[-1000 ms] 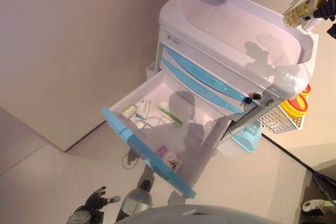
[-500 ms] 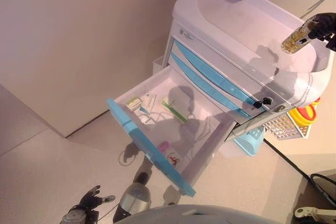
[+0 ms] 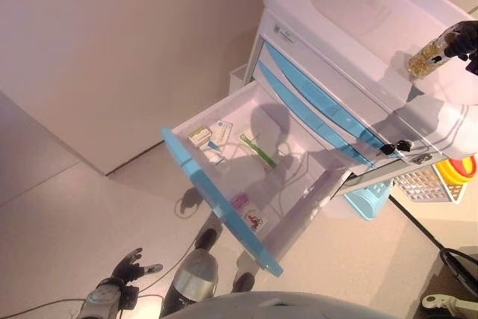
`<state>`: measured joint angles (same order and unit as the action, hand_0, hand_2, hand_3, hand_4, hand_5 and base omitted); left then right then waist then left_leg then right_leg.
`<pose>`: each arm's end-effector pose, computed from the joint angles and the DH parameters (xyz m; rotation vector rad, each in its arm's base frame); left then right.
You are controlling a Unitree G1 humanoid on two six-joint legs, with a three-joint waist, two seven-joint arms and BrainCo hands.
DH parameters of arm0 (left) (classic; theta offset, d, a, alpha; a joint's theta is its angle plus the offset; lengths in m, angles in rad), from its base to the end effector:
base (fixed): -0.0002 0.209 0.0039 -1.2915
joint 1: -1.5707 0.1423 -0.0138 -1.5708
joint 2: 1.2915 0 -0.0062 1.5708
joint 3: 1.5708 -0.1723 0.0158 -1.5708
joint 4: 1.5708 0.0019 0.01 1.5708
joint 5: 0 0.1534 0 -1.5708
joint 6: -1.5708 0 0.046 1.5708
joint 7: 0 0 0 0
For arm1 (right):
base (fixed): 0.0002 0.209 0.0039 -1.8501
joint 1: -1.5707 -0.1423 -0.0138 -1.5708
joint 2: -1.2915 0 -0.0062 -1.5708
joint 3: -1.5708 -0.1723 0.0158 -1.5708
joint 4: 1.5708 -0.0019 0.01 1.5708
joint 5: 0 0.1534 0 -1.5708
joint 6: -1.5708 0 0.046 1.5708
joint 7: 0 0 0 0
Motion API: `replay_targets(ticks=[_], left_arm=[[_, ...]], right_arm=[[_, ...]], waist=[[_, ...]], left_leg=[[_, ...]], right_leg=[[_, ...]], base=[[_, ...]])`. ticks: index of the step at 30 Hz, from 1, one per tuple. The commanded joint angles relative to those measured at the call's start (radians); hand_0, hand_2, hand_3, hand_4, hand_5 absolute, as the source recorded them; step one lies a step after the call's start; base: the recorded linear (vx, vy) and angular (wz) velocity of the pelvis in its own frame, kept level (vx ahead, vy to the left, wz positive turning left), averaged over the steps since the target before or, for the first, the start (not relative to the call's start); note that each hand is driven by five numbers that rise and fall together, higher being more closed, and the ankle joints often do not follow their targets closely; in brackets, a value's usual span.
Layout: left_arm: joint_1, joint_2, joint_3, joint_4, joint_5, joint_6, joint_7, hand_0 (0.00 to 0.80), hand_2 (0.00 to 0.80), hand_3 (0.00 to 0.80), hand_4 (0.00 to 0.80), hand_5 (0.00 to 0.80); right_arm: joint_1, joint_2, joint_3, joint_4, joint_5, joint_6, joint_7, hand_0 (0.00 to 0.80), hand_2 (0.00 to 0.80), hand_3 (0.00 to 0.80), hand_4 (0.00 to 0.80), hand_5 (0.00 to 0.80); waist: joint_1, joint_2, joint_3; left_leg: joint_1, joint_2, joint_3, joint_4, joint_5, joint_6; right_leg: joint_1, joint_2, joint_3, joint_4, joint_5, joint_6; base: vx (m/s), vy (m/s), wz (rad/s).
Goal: Open the drawer and pick up the medicine
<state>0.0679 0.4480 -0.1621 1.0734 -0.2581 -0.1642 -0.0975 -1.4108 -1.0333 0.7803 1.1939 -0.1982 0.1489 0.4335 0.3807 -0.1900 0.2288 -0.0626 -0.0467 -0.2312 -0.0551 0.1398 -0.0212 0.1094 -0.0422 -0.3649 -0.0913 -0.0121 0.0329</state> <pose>0.0868 0.2865 -0.0884 0.2248 0.9741 0.1290 0.3170 -0.3443 0.3126 -1.2343 0.4746 -0.2515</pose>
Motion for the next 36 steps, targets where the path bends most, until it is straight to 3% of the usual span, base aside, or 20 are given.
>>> replay_targets(ticks=[1,8,9,10,11,22,36], left_arm=[[0.013,0.057,-0.029,-0.022,-0.026,-0.046,-0.007,0.0,0.0,0.0,0.0,0.0],[0.019,0.06,-0.029,-0.033,-0.04,-0.064,-0.006,0.0,0.0,0.0,0.0,0.0],[0.019,0.059,-0.031,-0.035,-0.041,-0.066,-0.006,0.0,0.0,0.0,0.0,0.0],[0.019,0.058,-0.032,-0.035,-0.041,-0.067,-0.006,0.0,0.0,0.0,0.0,0.0],[0.019,0.058,-0.033,-0.035,-0.041,-0.07,-0.007,0.0,0.0,0.0,0.0,0.0],[0.021,0.056,-0.039,-0.038,-0.035,-0.076,-0.017,0.0,0.0,0.0,0.0,0.0],[0.036,0.039,-0.037,-0.002,-0.016,-0.063,-0.019,0.0,0.0,0.0,0.0,0.0]], right_arm=[[-0.061,-0.037,0.065,-0.013,-0.001,0.014,-0.059,0.8,0.8,0.8,0.8,0.8],[-0.068,-0.049,0.08,-0.022,0.02,-0.004,-0.06,0.8,0.8,0.8,0.8,0.8],[-0.072,-0.049,0.084,-0.022,0.022,-0.009,-0.061,0.533,0.533,0.533,0.533,0.533],[-0.077,-0.049,0.088,-0.021,0.025,-0.014,-0.061,0.141,0.141,0.141,0.141,0.141],[-0.081,-0.05,0.09,-0.02,0.029,-0.023,-0.063,0.0,0.0,0.0,0.0,0.0],[-0.118,-0.047,0.101,-0.019,0.047,-0.048,-0.103,0.0,0.0,0.0,0.0,0.0],[-0.167,-0.099,0.118,-0.041,0.119,-0.065,-0.132,0.0,0.0,0.0,0.0,0.0]], waist=[[0.013,-0.016,0.018],[0.009,-0.013,0.038],[0.01,-0.013,0.039],[0.009,-0.012,0.039],[0.009,-0.012,0.039],[0.0,-0.008,0.028],[-0.048,-0.012,-0.039]], left_leg=[[-0.003,-0.012,0.019,0.037,-0.159,0.027],[-0.023,-0.011,0.02,0.042,-0.154,0.025],[-0.024,-0.011,0.02,0.042,-0.153,0.025],[-0.025,-0.011,0.02,0.043,-0.153,0.024],[-0.026,-0.012,0.02,0.044,-0.153,0.024],[-0.011,-0.012,0.027,0.042,-0.155,0.023],[0.045,-0.008,0.061,0.022,-0.167,0.024]], right_leg=[[-0.071,-0.048,0.043,0.088,0.002,0.052],[-0.091,-0.047,0.044,0.093,0.005,0.05],[-0.093,-0.048,0.044,0.094,0.005,0.049],[-0.094,-0.048,0.043,0.095,0.004,0.049],[-0.095,-0.049,0.042,0.096,0.004,0.048],[-0.087,-0.05,0.042,0.098,0.004,0.046],[-0.058,-0.049,0.074,0.084,0.006,0.051]], base=[[-0.053,-0.04,-0.01],[-0.025,-0.016,0.0],[0.0,0.0,0.0],[0.0,0.0,0.0],[0.0,0.0,0.0],[0.0,0.0,0.0],[-0.008,0.005,-0.04]])
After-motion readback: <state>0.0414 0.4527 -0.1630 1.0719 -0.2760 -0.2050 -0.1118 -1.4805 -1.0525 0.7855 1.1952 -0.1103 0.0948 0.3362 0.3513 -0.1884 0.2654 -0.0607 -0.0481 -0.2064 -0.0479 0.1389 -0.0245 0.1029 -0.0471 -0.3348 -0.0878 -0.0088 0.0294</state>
